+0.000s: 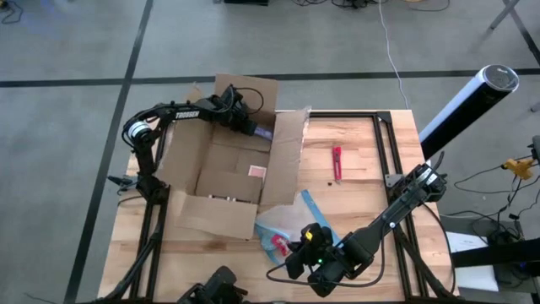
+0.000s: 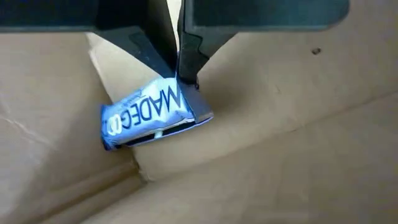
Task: Unpack boxes
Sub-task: Put the purple chocolate bar into the blue transparent zip bag
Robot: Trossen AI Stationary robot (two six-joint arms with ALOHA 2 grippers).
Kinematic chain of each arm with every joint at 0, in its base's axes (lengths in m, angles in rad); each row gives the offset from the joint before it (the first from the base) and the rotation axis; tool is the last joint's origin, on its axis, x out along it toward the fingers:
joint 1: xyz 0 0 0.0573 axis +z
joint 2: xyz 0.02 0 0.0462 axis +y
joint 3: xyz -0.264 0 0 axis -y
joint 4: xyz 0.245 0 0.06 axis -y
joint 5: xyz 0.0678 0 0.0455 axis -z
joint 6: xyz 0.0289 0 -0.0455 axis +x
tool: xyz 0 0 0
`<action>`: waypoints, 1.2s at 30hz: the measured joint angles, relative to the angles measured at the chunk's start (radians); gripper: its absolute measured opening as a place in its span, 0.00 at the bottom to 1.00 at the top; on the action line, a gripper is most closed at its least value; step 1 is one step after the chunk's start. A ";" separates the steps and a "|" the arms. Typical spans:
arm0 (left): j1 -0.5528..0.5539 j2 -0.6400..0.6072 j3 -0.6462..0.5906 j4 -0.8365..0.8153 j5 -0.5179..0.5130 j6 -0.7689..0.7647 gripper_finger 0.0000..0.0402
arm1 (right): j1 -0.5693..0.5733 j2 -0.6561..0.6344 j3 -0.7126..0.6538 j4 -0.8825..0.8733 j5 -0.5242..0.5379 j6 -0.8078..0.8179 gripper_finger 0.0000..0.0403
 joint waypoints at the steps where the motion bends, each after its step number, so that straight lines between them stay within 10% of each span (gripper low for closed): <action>1: -0.001 -0.001 0.000 0.000 0.017 0.001 0.00 | 0.000 0.000 0.000 0.000 0.000 0.000 0.00; 27: -0.176 -0.612 0.000 -0.390 0.085 0.242 0.00 | 0.000 0.000 0.000 0.000 0.000 0.000 0.00; 36: -0.226 -0.545 -0.014 -0.452 -0.083 0.563 0.14 | 0.000 0.000 0.000 -0.001 0.000 0.000 0.00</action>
